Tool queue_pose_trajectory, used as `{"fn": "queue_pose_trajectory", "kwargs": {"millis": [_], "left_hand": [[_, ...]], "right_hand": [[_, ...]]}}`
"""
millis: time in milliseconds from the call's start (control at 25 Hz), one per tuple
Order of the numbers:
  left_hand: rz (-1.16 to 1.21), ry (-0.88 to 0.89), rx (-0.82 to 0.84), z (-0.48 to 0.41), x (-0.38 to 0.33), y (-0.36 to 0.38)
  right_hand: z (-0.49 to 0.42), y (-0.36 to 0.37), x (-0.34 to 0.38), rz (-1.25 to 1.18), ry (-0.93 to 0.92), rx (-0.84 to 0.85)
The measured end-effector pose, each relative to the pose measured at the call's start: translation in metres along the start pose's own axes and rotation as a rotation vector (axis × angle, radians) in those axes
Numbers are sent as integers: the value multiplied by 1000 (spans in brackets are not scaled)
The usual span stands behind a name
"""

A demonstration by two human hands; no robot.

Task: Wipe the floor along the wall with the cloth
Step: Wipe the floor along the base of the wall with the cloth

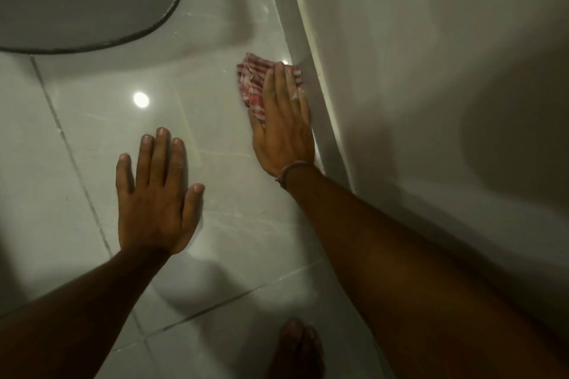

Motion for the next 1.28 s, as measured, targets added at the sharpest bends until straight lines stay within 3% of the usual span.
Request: {"fn": "queue_pose_trajectory", "kwargs": {"millis": [640, 920, 1080, 1280], "left_hand": [[16, 5, -15, 0, -2, -7], [22, 3, -3, 1, -3, -9], [40, 9, -9, 1, -4, -8], [6, 24, -36, 3, -3, -5]], "right_hand": [[201, 26, -45, -40, 277, -4], [305, 37, -78, -35, 306, 30], [277, 35, -71, -70, 209, 48], [103, 9, -30, -160, 67, -33]]}}
Point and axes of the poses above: each hand's wrist, its own z-axis away from the middle knuckle, its own y-axis out of the palm, x = y × z, the point moved 6 cm from there along -z, towards the middle knuckle, and after that the axes turned 9 degrees about -z, right-handed, at the moved point
